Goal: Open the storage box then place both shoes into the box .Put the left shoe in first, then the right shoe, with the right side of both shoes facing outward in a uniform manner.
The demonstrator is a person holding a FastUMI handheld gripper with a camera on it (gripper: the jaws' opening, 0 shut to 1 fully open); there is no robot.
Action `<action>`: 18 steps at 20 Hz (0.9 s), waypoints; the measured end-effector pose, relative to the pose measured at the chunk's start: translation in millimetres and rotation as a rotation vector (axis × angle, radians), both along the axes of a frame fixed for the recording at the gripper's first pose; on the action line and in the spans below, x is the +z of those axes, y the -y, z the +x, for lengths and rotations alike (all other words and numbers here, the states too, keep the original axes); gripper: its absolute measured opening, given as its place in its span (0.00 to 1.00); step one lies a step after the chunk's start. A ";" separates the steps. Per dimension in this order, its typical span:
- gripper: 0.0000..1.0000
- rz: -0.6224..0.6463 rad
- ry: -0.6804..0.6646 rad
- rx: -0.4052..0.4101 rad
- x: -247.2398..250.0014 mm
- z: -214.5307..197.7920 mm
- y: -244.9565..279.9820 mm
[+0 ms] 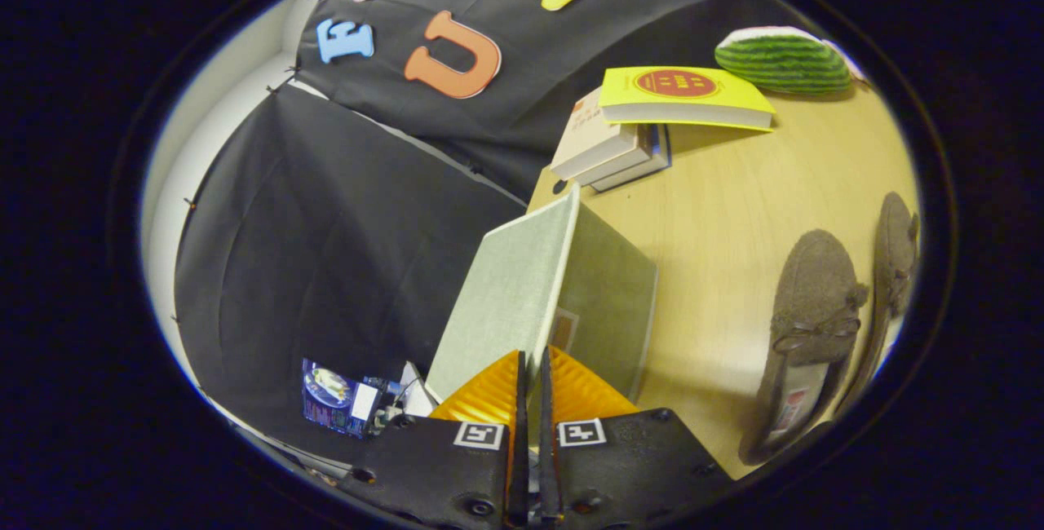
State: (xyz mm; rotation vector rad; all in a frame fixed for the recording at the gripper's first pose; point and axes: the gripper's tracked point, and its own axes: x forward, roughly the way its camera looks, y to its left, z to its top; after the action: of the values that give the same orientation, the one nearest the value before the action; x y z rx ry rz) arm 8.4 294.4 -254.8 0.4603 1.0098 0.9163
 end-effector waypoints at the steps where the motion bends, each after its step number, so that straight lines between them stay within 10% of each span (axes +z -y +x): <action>1: 0.10 -0.015 0.027 0.006 6.8 1.7 -1.2; 18: 0.08 -0.065 0.451 0.173 184.1 -59.4 -189.3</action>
State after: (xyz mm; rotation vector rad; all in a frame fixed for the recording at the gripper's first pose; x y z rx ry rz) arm -51.0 483.7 -70.7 0.1010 0.6689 1.0794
